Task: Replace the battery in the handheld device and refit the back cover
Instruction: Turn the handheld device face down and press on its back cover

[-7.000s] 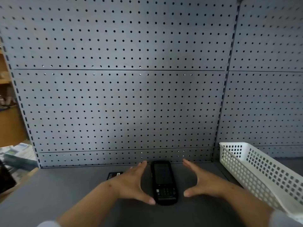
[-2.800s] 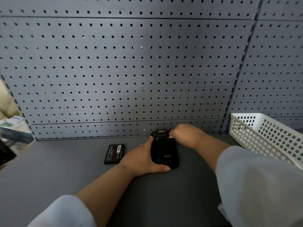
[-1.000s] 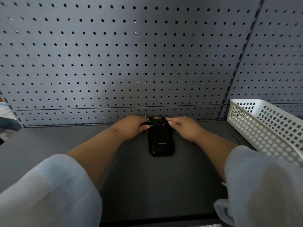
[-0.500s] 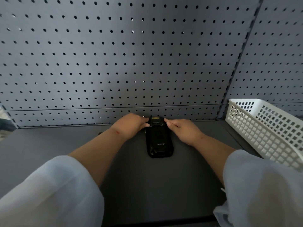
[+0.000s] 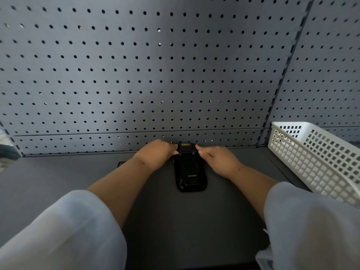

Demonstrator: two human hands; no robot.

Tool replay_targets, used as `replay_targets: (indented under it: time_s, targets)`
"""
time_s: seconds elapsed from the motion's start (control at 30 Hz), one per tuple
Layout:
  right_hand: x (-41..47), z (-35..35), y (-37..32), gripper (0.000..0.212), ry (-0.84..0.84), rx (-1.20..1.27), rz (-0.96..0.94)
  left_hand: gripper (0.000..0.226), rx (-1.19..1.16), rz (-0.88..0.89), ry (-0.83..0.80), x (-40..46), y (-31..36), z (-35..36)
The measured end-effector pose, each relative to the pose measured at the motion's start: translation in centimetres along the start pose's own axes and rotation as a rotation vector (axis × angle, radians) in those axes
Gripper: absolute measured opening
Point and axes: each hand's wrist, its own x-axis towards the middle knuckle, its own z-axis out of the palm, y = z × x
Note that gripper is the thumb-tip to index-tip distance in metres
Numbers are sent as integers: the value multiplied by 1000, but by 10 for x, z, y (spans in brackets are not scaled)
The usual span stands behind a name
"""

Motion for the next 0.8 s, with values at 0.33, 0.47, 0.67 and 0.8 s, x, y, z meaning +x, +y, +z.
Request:
replay_targets:
  time_s: [0.33, 0.47, 0.67, 0.8]
  targets:
    - [0, 1, -1, 41, 12, -58, -22, 40, 20, -45, -11, 3, 2, 1]
    - [-1, 2, -1, 41, 20, -69, -32, 36, 67, 40, 137, -7, -2, 8]
    - [-1, 3, -2, 42, 23, -82, -41, 33, 122, 42, 208, 1, -2, 15]
    - [-1, 4, 0, 42, 21, -53, -38, 32, 58, 64, 174, 2, -6, 13]
